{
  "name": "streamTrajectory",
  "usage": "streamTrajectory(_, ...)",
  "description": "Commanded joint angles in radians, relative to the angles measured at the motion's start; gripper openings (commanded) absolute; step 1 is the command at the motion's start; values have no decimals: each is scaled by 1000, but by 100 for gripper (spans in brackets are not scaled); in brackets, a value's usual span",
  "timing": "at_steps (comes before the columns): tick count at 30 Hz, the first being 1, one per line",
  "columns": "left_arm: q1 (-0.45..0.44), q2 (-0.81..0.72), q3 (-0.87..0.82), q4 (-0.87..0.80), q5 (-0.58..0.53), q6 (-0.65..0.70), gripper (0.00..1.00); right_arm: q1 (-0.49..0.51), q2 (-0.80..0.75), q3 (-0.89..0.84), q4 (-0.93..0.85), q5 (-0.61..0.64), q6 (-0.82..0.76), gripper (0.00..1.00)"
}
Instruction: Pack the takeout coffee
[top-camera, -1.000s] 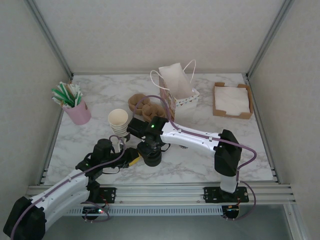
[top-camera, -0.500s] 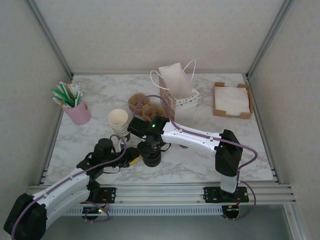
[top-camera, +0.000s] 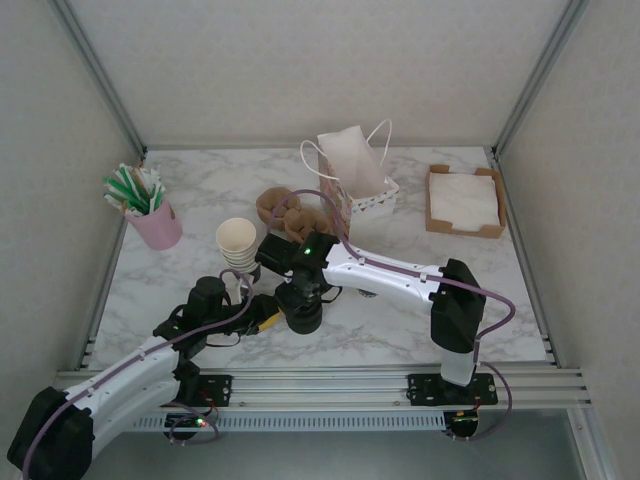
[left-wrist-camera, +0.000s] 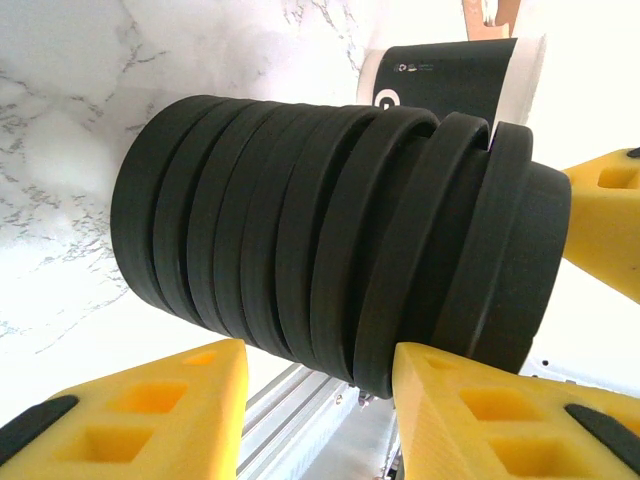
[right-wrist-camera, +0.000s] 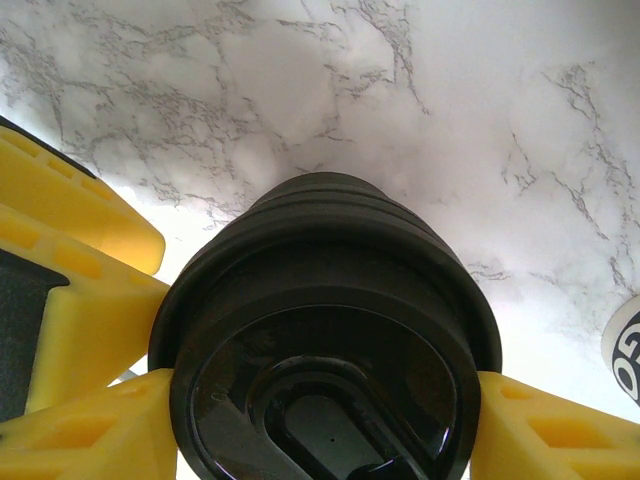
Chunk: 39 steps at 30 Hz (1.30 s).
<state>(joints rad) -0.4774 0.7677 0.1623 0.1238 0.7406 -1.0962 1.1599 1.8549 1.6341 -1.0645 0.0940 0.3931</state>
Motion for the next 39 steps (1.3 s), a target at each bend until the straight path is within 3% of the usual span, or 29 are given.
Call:
streamTrajectory(1, 9, -11, -12, 40, 1, 5, 43, -7, -28, -16, 10, -56, 28, 66)
streamTrajectory(13, 13, -21, -33, 50, 3, -6, 39, -16, -29, -21, 8, -74, 42, 66)
streamTrajectory(39, 17, -34, -10, 6, -8, 10, 43, -17, -53, 7, -27, -40, 41, 65)
